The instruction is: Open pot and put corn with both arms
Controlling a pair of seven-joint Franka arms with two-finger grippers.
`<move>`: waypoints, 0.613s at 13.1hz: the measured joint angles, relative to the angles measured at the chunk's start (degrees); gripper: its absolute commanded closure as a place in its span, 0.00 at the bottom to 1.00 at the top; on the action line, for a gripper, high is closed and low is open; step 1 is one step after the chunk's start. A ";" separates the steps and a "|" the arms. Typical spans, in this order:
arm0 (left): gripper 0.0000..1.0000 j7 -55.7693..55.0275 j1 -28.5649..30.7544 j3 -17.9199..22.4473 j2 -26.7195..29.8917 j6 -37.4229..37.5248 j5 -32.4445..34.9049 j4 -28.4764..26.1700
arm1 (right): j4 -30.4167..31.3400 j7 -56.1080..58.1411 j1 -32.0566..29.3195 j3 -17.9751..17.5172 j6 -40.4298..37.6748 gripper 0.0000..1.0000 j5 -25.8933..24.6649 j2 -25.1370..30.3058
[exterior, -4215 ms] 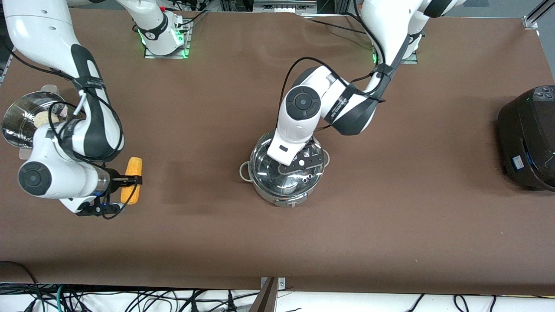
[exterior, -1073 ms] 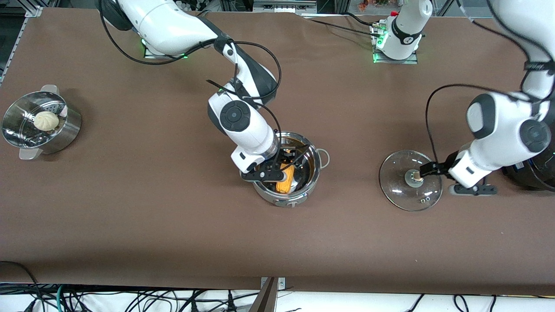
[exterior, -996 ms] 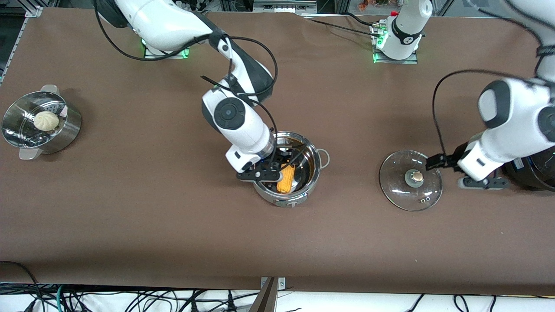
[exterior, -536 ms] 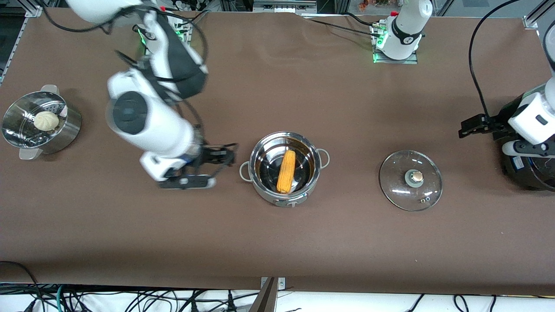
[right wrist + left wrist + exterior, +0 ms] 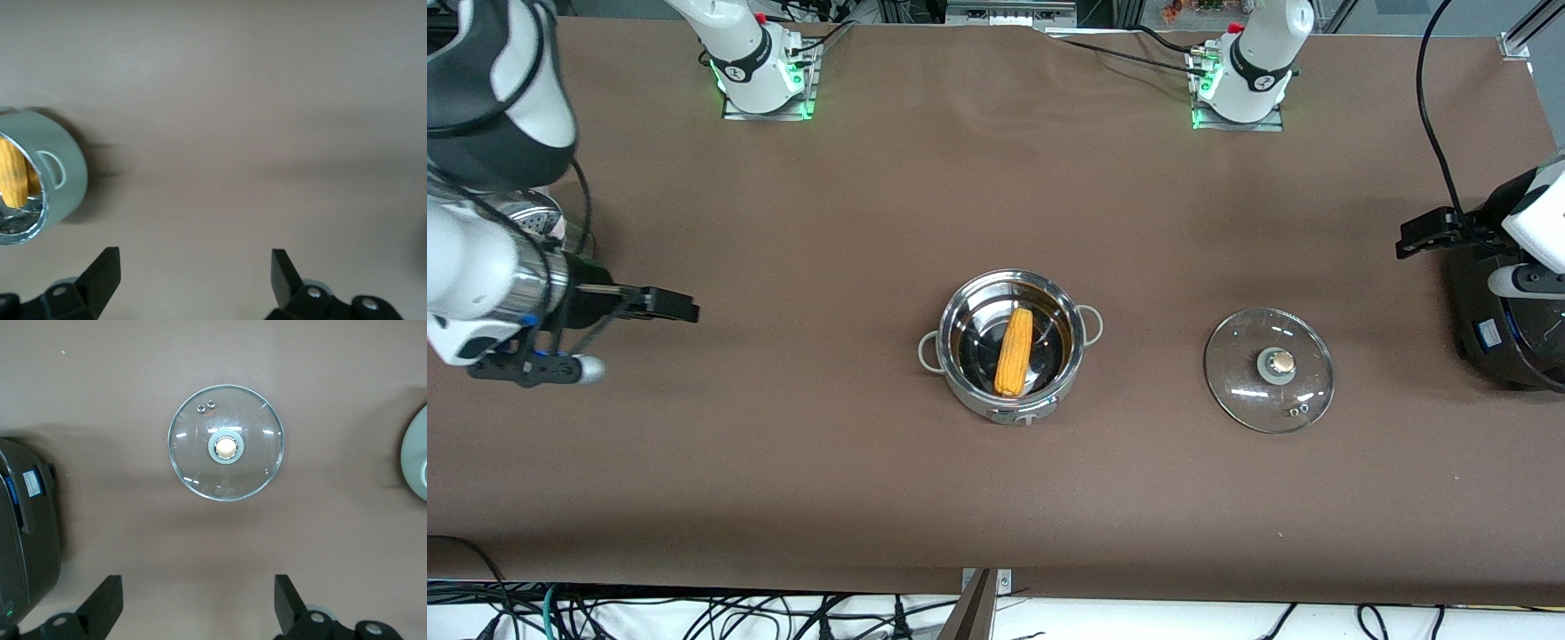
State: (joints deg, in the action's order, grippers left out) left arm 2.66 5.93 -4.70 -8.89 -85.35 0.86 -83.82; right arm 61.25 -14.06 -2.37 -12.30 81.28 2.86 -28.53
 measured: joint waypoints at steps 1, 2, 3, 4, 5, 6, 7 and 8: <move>0.00 0.00 -0.01 -0.09 -0.01 0.03 0.00 0.11 | 0.00 0.00 -0.29 0.69 -1.74 0.00 0.00 0.61; 0.00 0.00 -0.01 -0.20 0.00 0.03 0.00 0.21 | 0.01 -0.01 -0.30 1.58 -4.07 0.00 -0.07 1.23; 0.00 -0.01 -0.02 -0.28 0.07 0.05 0.00 0.40 | 0.02 -0.01 -0.31 2.13 -6.26 0.00 -0.75 1.61; 0.00 -0.02 -0.03 -0.30 0.33 0.11 0.00 0.59 | 0.20 -0.01 -0.29 2.39 -7.43 0.00 -2.78 1.84; 0.00 -0.07 -0.03 -0.31 0.71 0.18 -0.04 0.63 | 0.66 0.02 -0.26 2.46 -7.87 0.00 -5.82 2.08; 0.00 -0.72 -0.03 -0.32 1.07 0.20 -0.43 0.64 | 2.11 1.21 -0.25 2.47 -7.83 0.00 -9.26 2.84; 0.00 -2.80 -0.04 -0.35 1.29 0.29 -1.41 0.64 | 4.49 3.21 -0.24 2.52 -6.80 0.00 -11.50 4.37; 0.00 -5.70 -0.06 -0.49 1.33 0.45 -2.12 0.64 | 7.66 4.48 -0.23 2.57 -4.43 0.00 -12.32 6.66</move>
State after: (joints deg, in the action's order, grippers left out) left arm -3.04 5.86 -5.20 -7.56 -84.90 -1.26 -83.18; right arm 68.90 -9.58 -2.61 -9.73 76.85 -9.46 -21.87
